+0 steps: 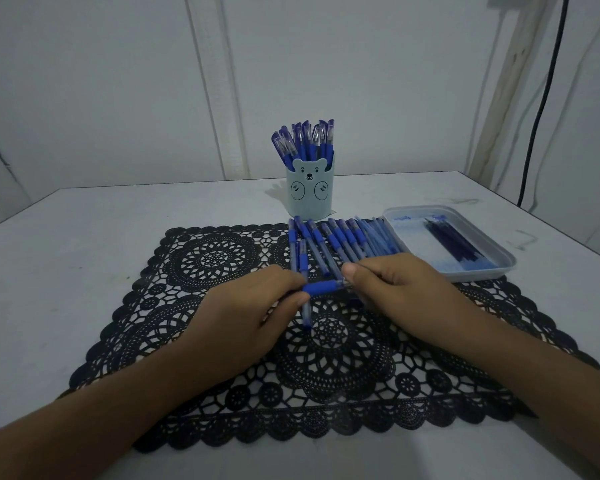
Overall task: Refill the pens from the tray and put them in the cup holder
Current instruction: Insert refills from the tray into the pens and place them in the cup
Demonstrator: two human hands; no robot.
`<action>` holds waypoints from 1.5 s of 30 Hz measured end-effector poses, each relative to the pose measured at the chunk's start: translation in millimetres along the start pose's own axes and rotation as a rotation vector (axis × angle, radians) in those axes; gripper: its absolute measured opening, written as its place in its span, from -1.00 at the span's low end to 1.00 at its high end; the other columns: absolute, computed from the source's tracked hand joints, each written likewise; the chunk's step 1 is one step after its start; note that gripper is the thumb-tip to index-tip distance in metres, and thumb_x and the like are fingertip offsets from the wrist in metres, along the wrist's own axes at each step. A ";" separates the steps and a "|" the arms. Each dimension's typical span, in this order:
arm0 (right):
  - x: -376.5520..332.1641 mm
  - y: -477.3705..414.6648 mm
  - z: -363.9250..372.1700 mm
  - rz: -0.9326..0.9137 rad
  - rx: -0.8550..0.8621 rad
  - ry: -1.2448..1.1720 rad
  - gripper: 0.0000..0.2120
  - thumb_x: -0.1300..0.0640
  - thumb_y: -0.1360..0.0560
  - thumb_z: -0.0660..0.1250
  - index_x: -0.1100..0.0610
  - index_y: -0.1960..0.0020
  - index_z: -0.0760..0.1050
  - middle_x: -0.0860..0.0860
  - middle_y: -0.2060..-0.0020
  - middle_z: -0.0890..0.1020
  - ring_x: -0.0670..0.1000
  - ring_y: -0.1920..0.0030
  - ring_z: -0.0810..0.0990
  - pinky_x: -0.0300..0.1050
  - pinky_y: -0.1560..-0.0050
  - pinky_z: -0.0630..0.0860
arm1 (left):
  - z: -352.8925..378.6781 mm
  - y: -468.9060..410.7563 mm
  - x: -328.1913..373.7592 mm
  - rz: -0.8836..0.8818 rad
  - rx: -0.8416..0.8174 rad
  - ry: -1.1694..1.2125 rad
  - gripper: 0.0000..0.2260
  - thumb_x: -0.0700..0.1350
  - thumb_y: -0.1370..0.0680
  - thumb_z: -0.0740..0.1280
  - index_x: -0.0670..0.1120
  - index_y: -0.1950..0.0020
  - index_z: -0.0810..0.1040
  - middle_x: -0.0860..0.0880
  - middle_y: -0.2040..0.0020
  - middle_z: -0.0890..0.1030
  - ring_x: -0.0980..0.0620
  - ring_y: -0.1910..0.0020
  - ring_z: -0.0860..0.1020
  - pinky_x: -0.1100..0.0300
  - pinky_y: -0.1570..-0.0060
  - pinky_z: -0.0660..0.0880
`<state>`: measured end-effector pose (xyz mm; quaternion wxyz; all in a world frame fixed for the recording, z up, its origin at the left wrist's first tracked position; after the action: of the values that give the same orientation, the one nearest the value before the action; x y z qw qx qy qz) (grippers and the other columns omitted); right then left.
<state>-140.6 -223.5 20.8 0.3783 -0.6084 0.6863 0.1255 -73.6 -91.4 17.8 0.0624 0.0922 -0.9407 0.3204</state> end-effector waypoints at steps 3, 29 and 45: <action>-6.2 2.1 -8.6 -0.024 0.045 0.233 -0.60 -0.12 -0.54 0.02 0.01 0.38 0.37 -0.09 0.54 0.40 -0.12 0.49 0.38 -0.25 0.41 0.28 | 2.8 0.2 -4.4 -0.026 -0.012 0.010 -0.78 -0.01 -0.57 0.16 -0.07 -0.04 0.53 0.26 0.19 0.37 0.42 0.27 0.35 0.56 0.24 0.25; -1.1 -4.1 -23.8 -0.024 0.036 -0.002 -0.92 0.05 -0.49 0.27 -0.08 0.16 0.51 -0.22 0.53 0.50 -0.21 0.48 0.39 -0.42 0.43 0.31 | 4.4 0.8 -15.5 -0.114 0.004 0.081 -0.74 0.07 -0.55 0.12 -0.01 -0.02 0.53 0.15 0.30 0.50 0.19 0.37 0.43 0.40 0.37 0.35; -13.9 3.3 -1.9 -0.186 -0.028 -0.057 -0.89 0.03 -0.44 0.32 -0.16 0.08 0.54 -0.15 0.35 0.60 -0.09 0.35 0.52 -0.32 0.36 0.44 | 1.9 -0.2 -10.0 -0.038 -0.008 0.274 -0.74 -0.05 -0.56 0.15 -0.13 0.00 0.59 0.18 0.37 0.45 0.24 0.42 0.41 0.46 0.42 0.29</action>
<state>-144.8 -213.7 30.5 0.3992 -0.6708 0.6141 0.1166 -63.9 -91.4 14.7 0.1968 0.0648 -0.9227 0.3252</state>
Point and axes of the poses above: each hand's wrist, its own y-axis away from the middle knuckle, its own z-axis out of the palm, x = y × z, the point moved 7 cm from there along -y, towards the middle knuckle
